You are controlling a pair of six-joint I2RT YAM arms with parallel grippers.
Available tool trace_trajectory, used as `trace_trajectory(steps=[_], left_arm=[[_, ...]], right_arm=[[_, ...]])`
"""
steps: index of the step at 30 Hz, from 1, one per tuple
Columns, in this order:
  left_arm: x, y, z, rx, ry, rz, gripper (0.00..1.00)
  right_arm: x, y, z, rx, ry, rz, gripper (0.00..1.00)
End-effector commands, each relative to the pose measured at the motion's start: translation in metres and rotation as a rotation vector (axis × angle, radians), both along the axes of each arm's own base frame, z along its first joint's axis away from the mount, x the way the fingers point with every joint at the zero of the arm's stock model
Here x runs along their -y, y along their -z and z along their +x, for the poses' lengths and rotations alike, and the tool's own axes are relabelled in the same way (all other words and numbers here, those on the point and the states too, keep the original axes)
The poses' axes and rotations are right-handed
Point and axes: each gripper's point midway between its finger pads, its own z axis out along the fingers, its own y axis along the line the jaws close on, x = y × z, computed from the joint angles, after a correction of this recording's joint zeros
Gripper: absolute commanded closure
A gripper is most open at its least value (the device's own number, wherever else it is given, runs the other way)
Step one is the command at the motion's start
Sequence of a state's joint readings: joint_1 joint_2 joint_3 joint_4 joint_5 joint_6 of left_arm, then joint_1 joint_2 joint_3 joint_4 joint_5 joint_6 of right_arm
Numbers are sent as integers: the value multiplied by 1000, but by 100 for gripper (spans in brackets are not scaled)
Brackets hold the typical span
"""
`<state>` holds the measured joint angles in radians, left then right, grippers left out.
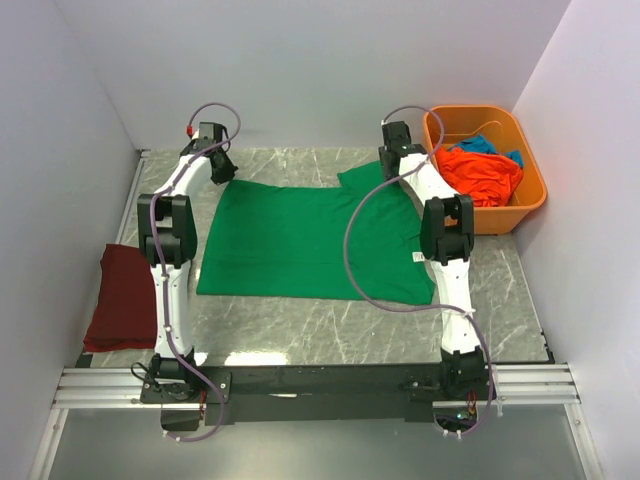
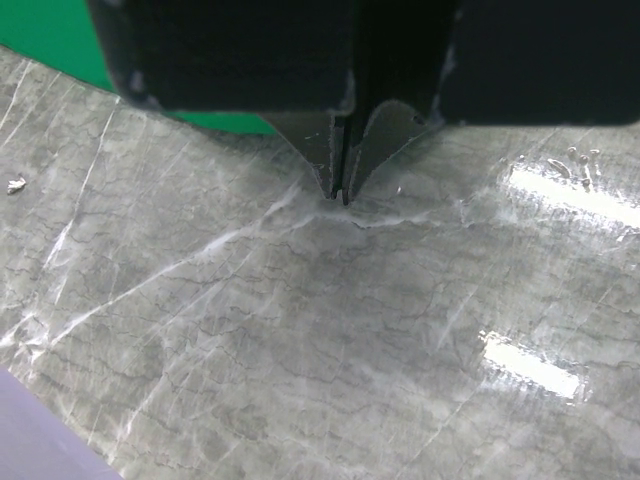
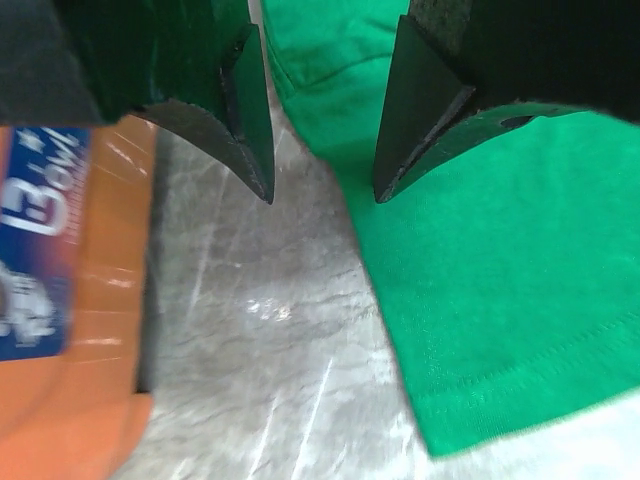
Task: Fold and stack the t-shirts
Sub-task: Fold the tshirt
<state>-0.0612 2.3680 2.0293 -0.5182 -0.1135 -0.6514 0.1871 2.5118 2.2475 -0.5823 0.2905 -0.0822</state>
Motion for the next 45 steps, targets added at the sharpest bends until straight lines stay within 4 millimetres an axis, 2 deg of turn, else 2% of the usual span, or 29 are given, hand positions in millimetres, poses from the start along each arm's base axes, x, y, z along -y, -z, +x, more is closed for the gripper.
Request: trace_trajectory(steps=[1, 5, 6, 7, 14, 25, 30, 31, 32, 34, 38, 45], left_arm=[[2, -41, 11, 97, 0, -29, 100], [2, -38, 12, 96, 1, -28, 100], [2, -38, 11, 94, 0, -27, 100], [0, -38, 11, 93, -1, -22, 100], [-2, -44, 13, 105, -4, -18, 100], [-3, -38, 12, 95, -9, -21, 100], [-5, -40, 13, 101, -11, -20, 100], [-6, -39, 13, 101, -14, -23, 100], [-5, -40, 14, 102, -12, -25, 100], [-6, -41, 15, 107, -14, -27, 100], [-9, -38, 15, 101, -22, -20, 100], [-19, -37, 14, 95, -56, 12, 100]], right_arm=[[1, -3, 11, 29, -34, -16, 48], [-5, 7, 11, 14, -46, 13, 51], [-6, 7, 12, 14, -48, 20, 57], [-7, 9, 10, 5, -49, 28, 59], [-9, 11, 7, -9, -54, 65, 62], [-6, 4, 4, 0, -28, 107, 87], [-4, -15, 5, 65, 21, 127, 100], [-3, -30, 9, 105, 24, 132, 100], [-3, -28, 6, 110, 51, 151, 100], [2, -38, 5, 146, 80, 137, 100], [8, -71, 0, 234, 121, 154, 100], [11, -105, -13, 311, 151, 186, 100]])
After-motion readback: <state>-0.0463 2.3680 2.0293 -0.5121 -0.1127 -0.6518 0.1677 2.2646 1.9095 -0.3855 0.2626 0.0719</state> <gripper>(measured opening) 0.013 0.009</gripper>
